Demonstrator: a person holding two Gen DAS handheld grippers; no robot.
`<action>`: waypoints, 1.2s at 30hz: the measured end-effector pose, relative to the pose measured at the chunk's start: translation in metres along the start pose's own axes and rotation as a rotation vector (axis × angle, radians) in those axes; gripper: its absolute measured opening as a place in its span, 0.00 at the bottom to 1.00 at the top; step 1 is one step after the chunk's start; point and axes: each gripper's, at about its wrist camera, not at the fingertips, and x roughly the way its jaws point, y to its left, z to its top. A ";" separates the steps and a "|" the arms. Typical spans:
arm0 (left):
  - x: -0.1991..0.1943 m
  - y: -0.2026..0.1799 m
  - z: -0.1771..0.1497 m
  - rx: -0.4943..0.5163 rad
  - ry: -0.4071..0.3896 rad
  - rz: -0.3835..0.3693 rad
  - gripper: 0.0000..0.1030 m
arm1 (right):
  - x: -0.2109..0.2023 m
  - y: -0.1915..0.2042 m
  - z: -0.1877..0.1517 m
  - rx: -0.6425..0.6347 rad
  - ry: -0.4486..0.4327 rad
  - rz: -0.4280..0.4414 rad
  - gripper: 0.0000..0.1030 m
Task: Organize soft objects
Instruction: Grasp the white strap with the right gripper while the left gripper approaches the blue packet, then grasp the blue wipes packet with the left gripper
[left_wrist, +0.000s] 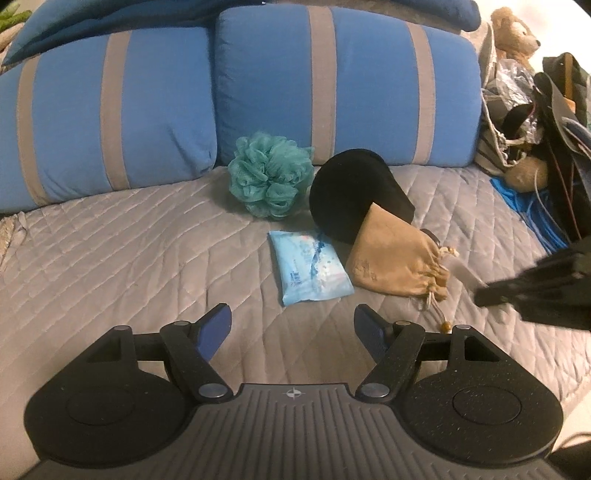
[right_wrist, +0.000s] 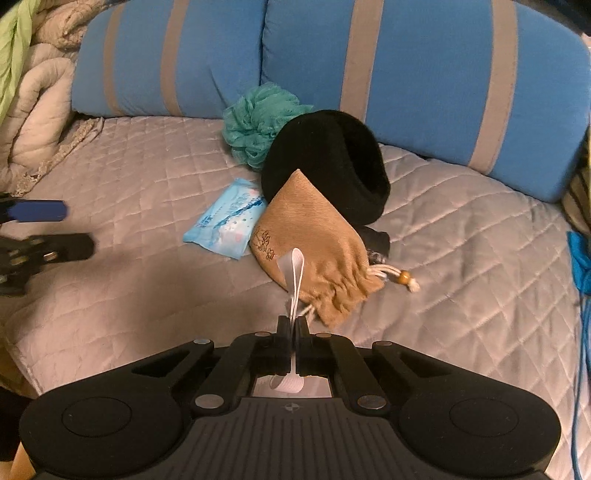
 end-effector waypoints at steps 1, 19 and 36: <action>0.002 0.000 0.001 -0.010 0.001 -0.002 0.71 | -0.005 0.000 -0.002 0.003 -0.001 -0.002 0.04; 0.075 -0.027 0.002 0.086 -0.056 0.047 0.71 | -0.088 -0.017 -0.041 0.092 -0.036 -0.063 0.04; 0.152 -0.023 0.022 -0.068 0.069 0.036 0.87 | -0.083 -0.016 -0.041 0.066 -0.030 -0.007 0.04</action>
